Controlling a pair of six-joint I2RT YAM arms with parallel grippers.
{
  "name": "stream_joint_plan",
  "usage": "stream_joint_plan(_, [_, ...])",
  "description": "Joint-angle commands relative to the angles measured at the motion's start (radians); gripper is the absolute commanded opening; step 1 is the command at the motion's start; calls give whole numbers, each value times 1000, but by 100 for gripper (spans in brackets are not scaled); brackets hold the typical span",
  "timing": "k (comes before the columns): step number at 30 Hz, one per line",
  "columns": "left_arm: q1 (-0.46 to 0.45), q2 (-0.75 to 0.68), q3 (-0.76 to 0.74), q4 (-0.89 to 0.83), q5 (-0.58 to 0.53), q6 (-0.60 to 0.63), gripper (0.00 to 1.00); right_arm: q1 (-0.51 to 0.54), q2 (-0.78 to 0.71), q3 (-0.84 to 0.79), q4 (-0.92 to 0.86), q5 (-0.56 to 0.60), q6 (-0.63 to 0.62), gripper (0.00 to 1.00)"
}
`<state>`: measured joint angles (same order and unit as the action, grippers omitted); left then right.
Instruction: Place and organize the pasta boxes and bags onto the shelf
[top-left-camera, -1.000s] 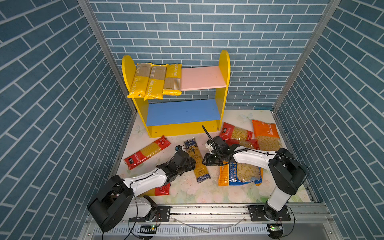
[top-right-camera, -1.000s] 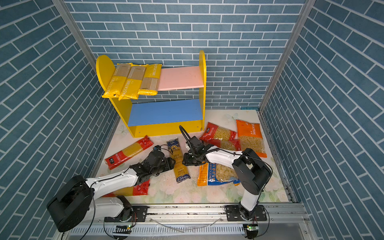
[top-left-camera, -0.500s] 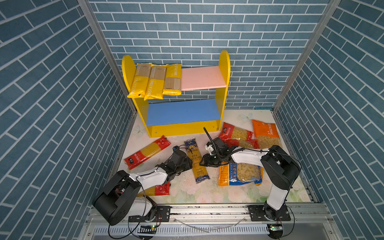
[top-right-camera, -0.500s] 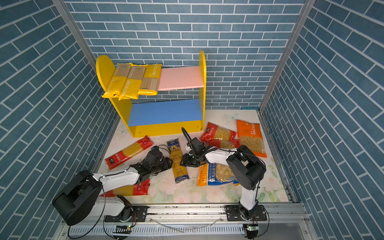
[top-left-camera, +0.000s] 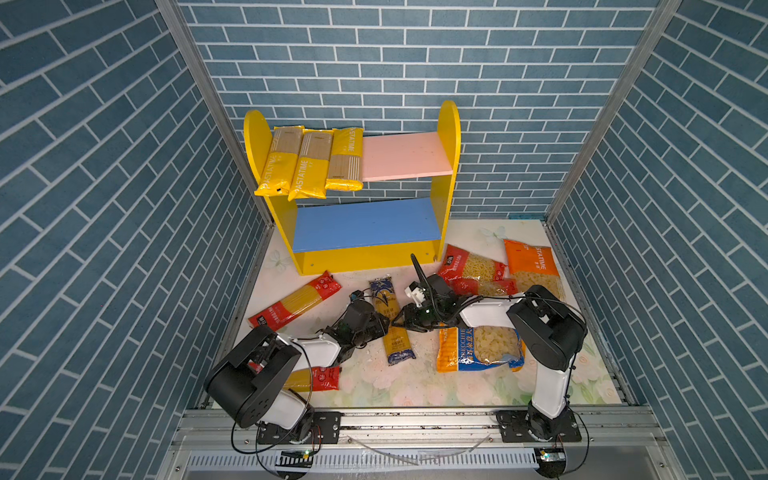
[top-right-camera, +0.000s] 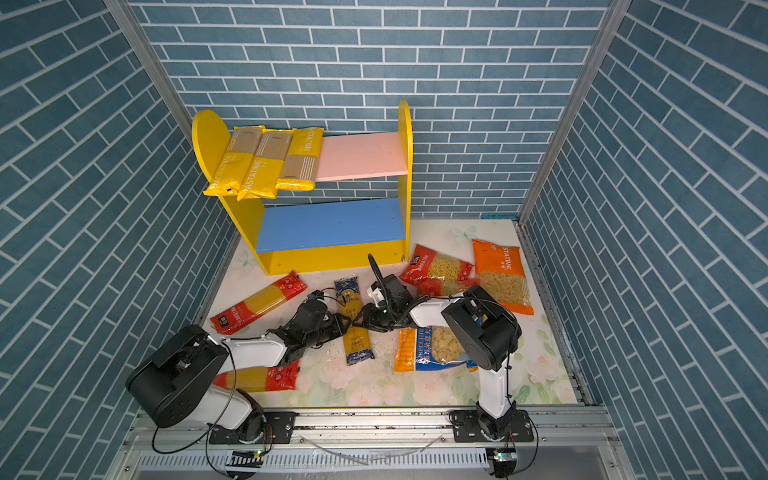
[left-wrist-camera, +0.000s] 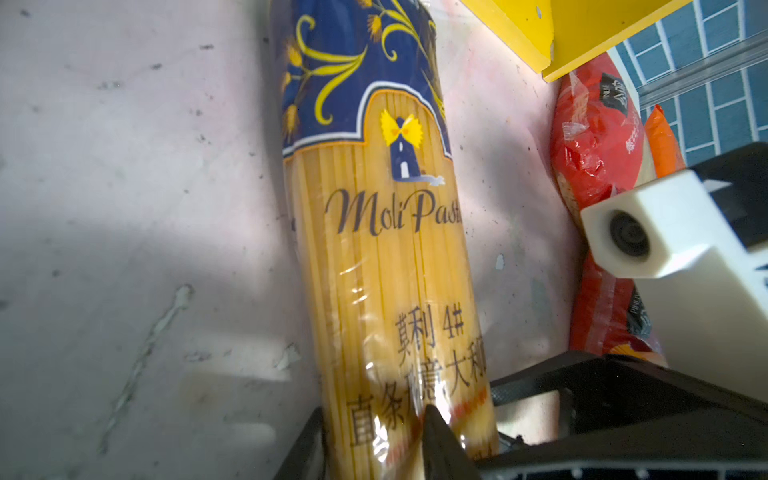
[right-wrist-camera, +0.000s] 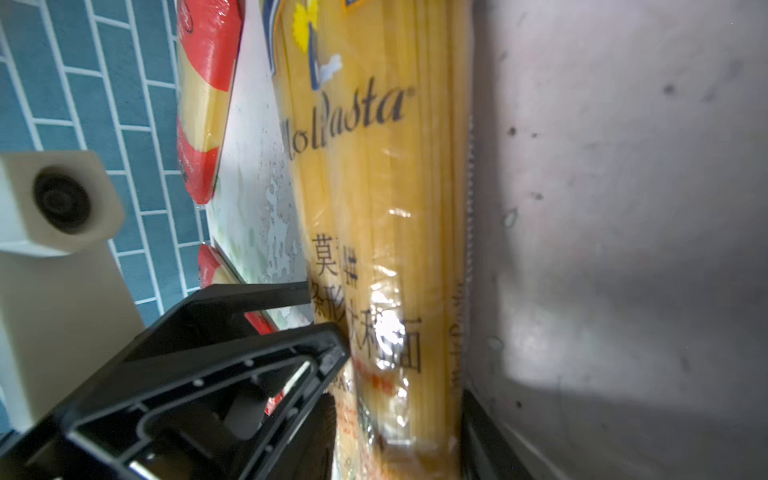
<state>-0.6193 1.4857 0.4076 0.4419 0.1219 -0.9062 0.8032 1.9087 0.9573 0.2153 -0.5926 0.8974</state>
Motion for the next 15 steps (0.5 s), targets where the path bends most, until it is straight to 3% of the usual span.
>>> stream_joint_plan(1, [-2,24,-35,-6,33,-10,34,19,35,-36,153,-59,62,41])
stream_joint_plan(4, [-1,-7,-37,-42,30,-7,34,17,21,-53,165,-52,71,38])
stream_joint_plan(10, [-1,-74,-42,-145,-7,33,34,9,-45,-65,-2,41,54,52])
stream_joint_plan(15, [0,-46,-63,-108,5,16,34,8,-43,-56,-73,86,53,55])
